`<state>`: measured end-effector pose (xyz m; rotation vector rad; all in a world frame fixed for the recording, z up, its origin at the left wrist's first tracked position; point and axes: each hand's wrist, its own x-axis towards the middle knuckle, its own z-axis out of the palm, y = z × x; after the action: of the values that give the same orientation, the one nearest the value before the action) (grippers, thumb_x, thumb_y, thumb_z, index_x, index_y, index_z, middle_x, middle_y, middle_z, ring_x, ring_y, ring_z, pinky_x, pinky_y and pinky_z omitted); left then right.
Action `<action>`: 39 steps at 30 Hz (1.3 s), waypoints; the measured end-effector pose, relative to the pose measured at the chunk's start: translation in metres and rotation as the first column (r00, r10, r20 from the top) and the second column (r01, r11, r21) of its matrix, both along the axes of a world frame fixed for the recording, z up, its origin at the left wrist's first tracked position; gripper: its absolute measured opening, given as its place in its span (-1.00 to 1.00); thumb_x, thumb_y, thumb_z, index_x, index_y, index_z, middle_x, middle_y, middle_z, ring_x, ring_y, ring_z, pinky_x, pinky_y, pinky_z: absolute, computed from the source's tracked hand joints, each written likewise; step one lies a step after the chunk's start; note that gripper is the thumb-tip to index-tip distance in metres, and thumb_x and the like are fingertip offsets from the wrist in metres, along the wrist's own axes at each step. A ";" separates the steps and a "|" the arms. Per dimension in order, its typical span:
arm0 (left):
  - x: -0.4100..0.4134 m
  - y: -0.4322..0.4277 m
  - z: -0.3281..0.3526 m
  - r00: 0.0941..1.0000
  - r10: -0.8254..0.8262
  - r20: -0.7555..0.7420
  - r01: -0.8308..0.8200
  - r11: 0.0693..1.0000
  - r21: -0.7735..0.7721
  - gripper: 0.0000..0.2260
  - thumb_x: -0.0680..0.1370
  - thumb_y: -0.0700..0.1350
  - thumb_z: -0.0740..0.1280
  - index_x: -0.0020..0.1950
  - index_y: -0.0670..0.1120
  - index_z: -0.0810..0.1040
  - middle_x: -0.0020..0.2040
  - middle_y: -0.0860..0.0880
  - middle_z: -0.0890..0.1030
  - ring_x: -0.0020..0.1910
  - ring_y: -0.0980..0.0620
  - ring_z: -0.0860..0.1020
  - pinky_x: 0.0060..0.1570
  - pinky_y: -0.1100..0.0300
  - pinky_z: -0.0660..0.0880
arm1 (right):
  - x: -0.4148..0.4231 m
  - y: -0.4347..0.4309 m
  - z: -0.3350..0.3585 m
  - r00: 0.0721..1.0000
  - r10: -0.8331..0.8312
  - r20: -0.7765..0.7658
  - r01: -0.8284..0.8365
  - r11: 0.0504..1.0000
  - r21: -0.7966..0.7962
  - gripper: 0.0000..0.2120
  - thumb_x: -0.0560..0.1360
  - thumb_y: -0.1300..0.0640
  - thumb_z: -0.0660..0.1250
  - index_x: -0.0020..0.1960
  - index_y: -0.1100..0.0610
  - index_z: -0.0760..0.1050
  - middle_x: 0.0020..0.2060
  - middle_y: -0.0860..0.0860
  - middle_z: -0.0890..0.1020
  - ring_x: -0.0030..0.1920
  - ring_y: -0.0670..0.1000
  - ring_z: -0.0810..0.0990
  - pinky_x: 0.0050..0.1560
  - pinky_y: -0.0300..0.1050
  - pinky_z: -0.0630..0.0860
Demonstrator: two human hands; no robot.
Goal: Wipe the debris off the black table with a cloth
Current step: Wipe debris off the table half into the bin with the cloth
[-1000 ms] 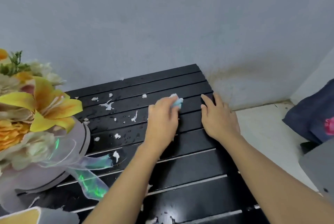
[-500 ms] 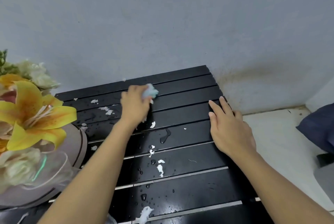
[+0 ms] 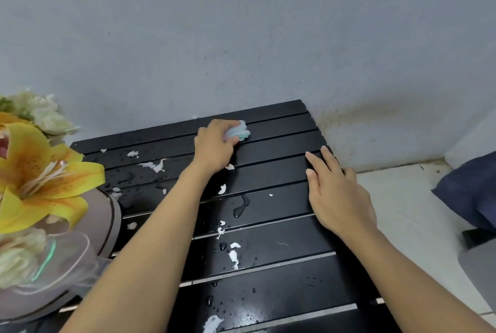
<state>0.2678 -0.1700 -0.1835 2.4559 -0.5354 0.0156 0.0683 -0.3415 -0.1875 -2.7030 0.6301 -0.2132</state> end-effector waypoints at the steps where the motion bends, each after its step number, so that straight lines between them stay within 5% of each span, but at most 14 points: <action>1: 0.002 0.005 0.002 0.992 -0.074 -0.106 0.062 0.991 -0.117 -0.72 0.51 -0.05 0.34 0.20 0.18 0.56 0.21 0.06 0.57 0.22 -0.03 0.49 0.34 0.01 0.33 | 0.000 0.000 0.000 1.000 -0.003 -0.003 0.003 1.000 0.004 -0.56 0.66 -0.09 -0.11 0.54 -0.18 0.09 0.57 -0.17 0.01 0.40 0.11 0.28 0.06 0.03 0.47; 3: 0.020 0.023 0.008 0.993 0.037 -0.113 -0.060 0.977 -0.205 -0.71 0.43 0.04 0.36 0.15 0.20 0.58 0.15 0.06 0.62 0.20 -0.03 0.53 0.31 -0.05 0.38 | -0.001 -0.001 -0.001 1.000 -0.007 0.000 0.007 1.000 0.007 -0.55 0.66 -0.10 -0.12 0.54 -0.19 0.08 0.57 -0.18 0.01 0.39 0.10 0.28 0.04 0.02 0.47; 5: 0.044 0.045 0.009 0.945 0.327 -0.004 -0.327 0.944 -0.051 -0.67 0.49 0.06 0.33 0.26 0.14 0.53 0.25 -0.05 0.55 0.26 -0.17 0.46 0.31 -0.08 0.34 | 0.000 -0.001 -0.003 1.000 -0.004 0.004 0.004 1.000 -0.004 -0.55 0.66 -0.10 -0.12 0.54 -0.18 0.07 0.57 -0.19 0.01 0.39 0.10 0.28 0.02 0.02 0.46; 8: 0.051 0.054 0.007 0.893 0.444 0.077 -0.451 0.875 0.178 -0.64 0.57 0.00 0.27 0.37 0.02 0.44 0.33 -0.15 0.43 0.31 -0.24 0.36 0.29 -0.09 0.28 | 0.001 -0.001 -0.004 1.000 -0.014 0.002 0.014 1.000 -0.011 -0.56 0.66 -0.09 -0.12 0.54 -0.18 0.08 0.57 -0.18 0.02 0.37 0.10 0.29 -0.01 -0.01 0.43; 12: 0.017 0.028 0.002 0.979 0.176 0.103 -0.180 0.983 0.026 -0.69 0.55 -0.09 0.31 0.30 0.04 0.51 0.26 -0.07 0.50 0.26 -0.15 0.43 0.27 -0.04 0.30 | 0.001 0.000 -0.004 1.000 -0.018 0.010 0.018 1.000 -0.011 -0.56 0.66 -0.08 -0.11 0.53 -0.18 0.09 0.57 -0.18 0.02 0.36 0.10 0.30 -0.08 -0.07 0.34; 15: -0.031 0.017 0.005 0.995 -0.091 -0.041 0.083 0.983 -0.163 -0.70 0.50 -0.18 0.37 0.19 0.09 0.59 0.14 0.03 0.55 0.16 -0.03 0.50 0.21 0.02 0.43 | 0.000 0.000 -0.001 1.000 -0.017 0.003 0.017 1.000 0.014 -0.57 0.66 -0.08 -0.10 0.52 -0.18 0.11 0.57 -0.18 0.03 0.38 0.12 0.29 -0.05 -0.04 0.38; 17: -0.046 0.021 0.014 0.975 -0.156 -0.158 0.102 0.946 -0.307 -0.71 0.51 -0.23 0.37 0.15 0.09 0.60 0.13 0.04 0.57 0.10 0.03 0.54 0.16 0.13 0.49 | -0.001 0.000 0.001 1.000 -0.017 -0.004 0.017 1.000 0.022 -0.57 0.66 -0.08 -0.10 0.52 -0.17 0.12 0.57 -0.18 0.03 0.38 0.12 0.29 -0.05 -0.03 0.39; 19: -0.034 0.026 0.028 0.989 -0.091 -0.115 0.042 0.927 -0.373 -0.70 0.52 -0.21 0.37 0.22 0.05 0.58 0.19 0.04 0.54 0.14 0.08 0.52 0.22 0.21 0.42 | -0.001 0.001 0.001 1.000 -0.012 -0.001 0.012 1.000 0.012 -0.57 0.66 -0.09 -0.11 0.52 -0.18 0.12 0.57 -0.18 0.03 0.37 0.11 0.30 -0.09 -0.06 0.36; 23: 0.022 0.024 0.031 0.994 0.045 -0.103 -0.062 0.984 -0.170 -0.58 0.52 -0.08 0.38 0.37 -0.06 0.44 0.31 -0.03 0.28 0.22 0.11 0.35 0.34 0.29 0.22 | 0.000 0.000 0.002 1.000 -0.013 -0.004 0.013 1.000 0.019 -0.57 0.66 -0.08 -0.11 0.52 -0.17 0.12 0.57 -0.18 0.03 0.35 0.10 0.32 -0.10 -0.07 0.34; 27: 0.035 0.000 0.008 0.992 0.117 -0.038 -0.115 0.992 0.061 -0.58 0.52 0.02 0.33 0.37 -0.02 0.48 0.33 -0.13 0.40 0.30 -0.14 0.37 0.35 0.03 0.27 | 0.001 0.000 -0.002 1.000 -0.018 0.009 0.018 1.000 0.013 -0.58 0.66 -0.08 -0.10 0.52 -0.17 0.12 0.56 -0.17 0.04 0.34 0.11 0.33 -0.09 -0.06 0.33; 31: 0.002 -0.002 0.012 0.993 -0.106 -0.050 0.105 0.994 -0.037 -0.62 0.49 -0.03 0.31 0.31 0.05 0.53 0.21 -0.03 0.49 0.23 -0.11 0.44 0.32 0.02 0.33 | 0.001 0.001 -0.002 1.000 -0.021 0.009 0.021 1.000 0.015 -0.58 0.66 -0.08 -0.10 0.51 -0.16 0.13 0.56 -0.17 0.05 0.31 0.12 0.34 -0.07 -0.03 0.33; 35: -0.048 0.017 0.032 0.892 -0.321 -0.317 0.289 0.946 -0.144 -0.76 0.52 -0.17 0.39 0.18 0.00 0.59 0.13 0.05 0.53 0.05 0.12 0.54 -0.06 0.40 0.48 | 0.000 0.001 0.000 1.000 -0.021 -0.003 0.021 1.000 0.023 -0.58 0.66 -0.08 -0.10 0.52 -0.16 0.13 0.56 -0.17 0.05 0.32 0.13 0.33 -0.04 -0.01 0.34; 39: -0.018 0.043 0.061 0.964 -0.179 -0.199 0.150 0.977 -0.152 -0.78 0.53 -0.12 0.38 0.18 -0.03 0.60 0.05 0.06 0.53 -0.03 0.12 0.53 0.04 0.31 0.46 | -0.001 0.001 0.000 1.000 -0.020 0.007 0.019 0.999 0.025 -0.58 0.66 -0.08 -0.09 0.51 -0.16 0.15 0.56 -0.18 0.06 0.31 0.14 0.34 -0.01 0.01 0.37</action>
<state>0.2499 -0.1265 -0.1223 2.2401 -0.6204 -0.2667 0.0671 -0.3402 -0.1874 -2.6717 0.6529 -0.2188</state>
